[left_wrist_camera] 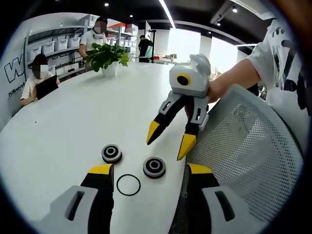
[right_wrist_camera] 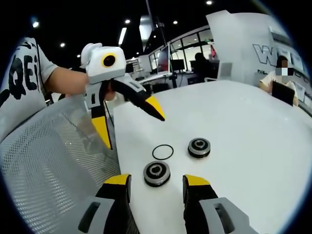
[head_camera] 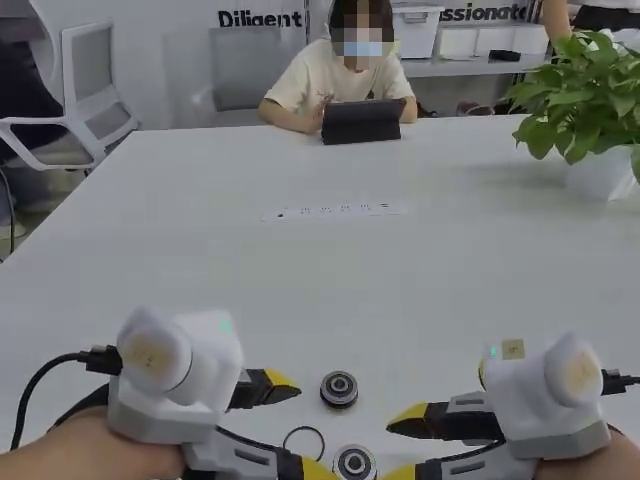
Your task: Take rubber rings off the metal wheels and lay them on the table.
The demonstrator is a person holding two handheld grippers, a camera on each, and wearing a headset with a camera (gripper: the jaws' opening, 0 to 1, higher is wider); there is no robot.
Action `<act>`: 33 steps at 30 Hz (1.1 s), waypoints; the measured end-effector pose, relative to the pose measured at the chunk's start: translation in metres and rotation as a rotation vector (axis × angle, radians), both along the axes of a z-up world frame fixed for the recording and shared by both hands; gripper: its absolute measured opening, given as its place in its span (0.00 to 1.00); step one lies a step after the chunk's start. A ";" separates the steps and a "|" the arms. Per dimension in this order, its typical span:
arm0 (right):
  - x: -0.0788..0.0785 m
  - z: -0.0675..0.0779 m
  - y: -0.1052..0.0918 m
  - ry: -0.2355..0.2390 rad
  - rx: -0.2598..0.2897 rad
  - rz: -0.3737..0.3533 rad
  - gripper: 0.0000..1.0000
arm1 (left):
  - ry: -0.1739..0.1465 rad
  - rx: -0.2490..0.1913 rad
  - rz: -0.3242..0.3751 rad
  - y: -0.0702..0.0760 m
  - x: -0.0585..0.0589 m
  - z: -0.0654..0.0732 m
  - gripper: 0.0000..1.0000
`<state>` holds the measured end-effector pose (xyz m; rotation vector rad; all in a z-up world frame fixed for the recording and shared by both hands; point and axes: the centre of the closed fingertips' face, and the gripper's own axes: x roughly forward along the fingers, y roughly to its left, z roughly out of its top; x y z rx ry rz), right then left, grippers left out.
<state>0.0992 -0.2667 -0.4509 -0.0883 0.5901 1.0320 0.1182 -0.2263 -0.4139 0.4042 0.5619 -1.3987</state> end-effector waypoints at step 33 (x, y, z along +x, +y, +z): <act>-0.001 -0.006 -0.008 0.002 0.015 -0.017 0.40 | 0.025 0.007 -0.005 -0.008 0.000 -0.007 0.48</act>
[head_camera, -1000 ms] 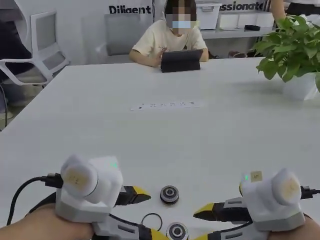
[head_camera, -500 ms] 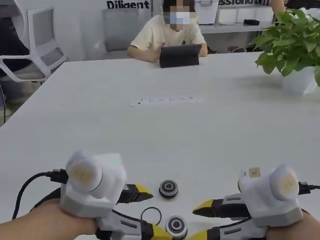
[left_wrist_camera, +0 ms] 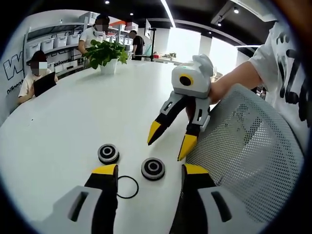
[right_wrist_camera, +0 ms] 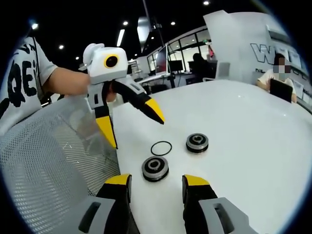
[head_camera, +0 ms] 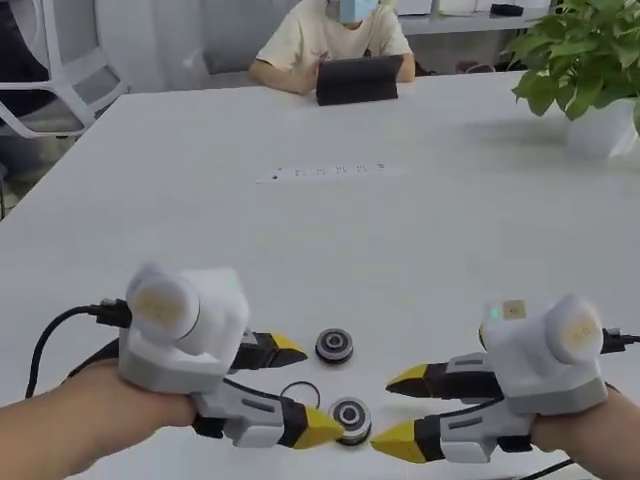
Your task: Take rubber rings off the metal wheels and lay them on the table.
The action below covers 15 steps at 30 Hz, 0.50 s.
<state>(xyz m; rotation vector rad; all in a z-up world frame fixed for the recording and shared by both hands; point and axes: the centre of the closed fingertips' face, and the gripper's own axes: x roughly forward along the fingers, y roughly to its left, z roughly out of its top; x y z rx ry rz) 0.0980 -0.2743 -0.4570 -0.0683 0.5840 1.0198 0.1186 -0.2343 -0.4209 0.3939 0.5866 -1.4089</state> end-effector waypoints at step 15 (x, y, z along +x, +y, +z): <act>0.001 0.003 -0.002 -0.019 0.018 -0.007 0.39 | -0.017 0.006 -0.019 0.003 0.000 0.000 0.42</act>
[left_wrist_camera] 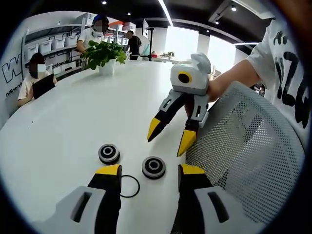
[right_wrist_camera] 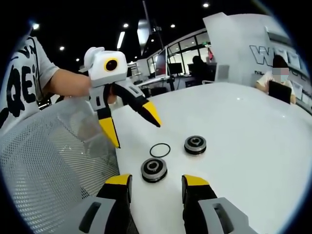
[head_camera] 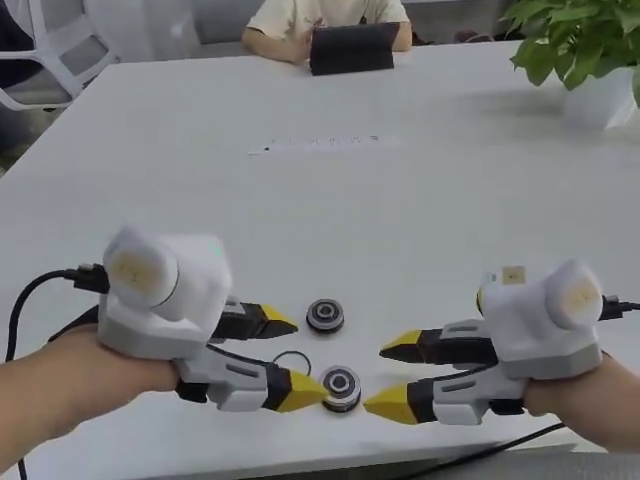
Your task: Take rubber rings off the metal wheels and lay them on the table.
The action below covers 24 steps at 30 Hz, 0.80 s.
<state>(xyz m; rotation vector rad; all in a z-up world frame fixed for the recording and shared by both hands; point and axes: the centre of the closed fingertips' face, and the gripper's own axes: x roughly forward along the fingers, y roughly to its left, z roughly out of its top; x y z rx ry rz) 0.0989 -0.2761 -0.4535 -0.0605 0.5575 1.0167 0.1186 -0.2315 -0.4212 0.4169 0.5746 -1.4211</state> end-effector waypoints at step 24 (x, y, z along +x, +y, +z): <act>0.003 -0.011 0.008 -0.011 -0.014 0.020 0.32 | 0.006 0.043 -0.063 -0.018 -0.007 -0.021 0.28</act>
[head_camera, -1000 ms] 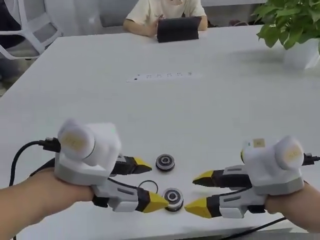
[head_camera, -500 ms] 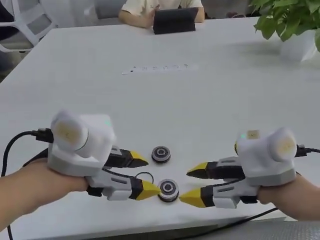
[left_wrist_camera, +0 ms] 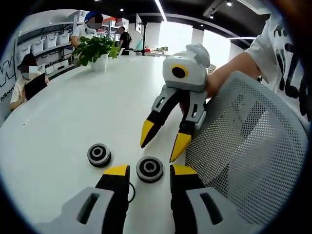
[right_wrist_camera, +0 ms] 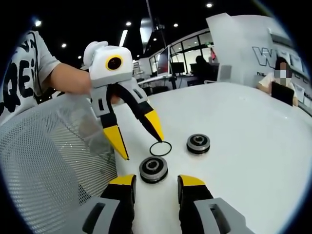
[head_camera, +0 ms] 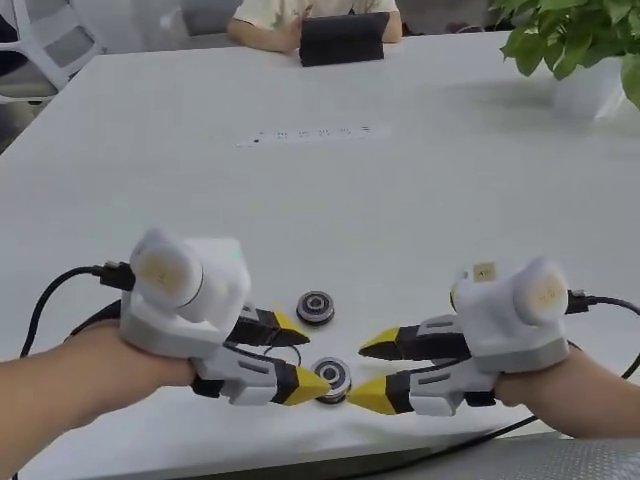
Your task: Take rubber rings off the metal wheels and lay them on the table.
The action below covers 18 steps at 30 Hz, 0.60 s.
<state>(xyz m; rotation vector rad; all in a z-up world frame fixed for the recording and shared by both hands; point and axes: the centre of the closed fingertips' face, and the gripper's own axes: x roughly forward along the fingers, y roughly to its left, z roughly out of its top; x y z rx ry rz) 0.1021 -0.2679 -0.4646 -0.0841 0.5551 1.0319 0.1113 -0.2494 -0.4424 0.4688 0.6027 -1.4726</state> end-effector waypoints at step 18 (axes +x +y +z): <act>-0.001 -0.006 0.001 0.010 -0.008 0.003 0.31 | 0.008 0.034 -0.032 -0.009 -0.005 -0.015 0.15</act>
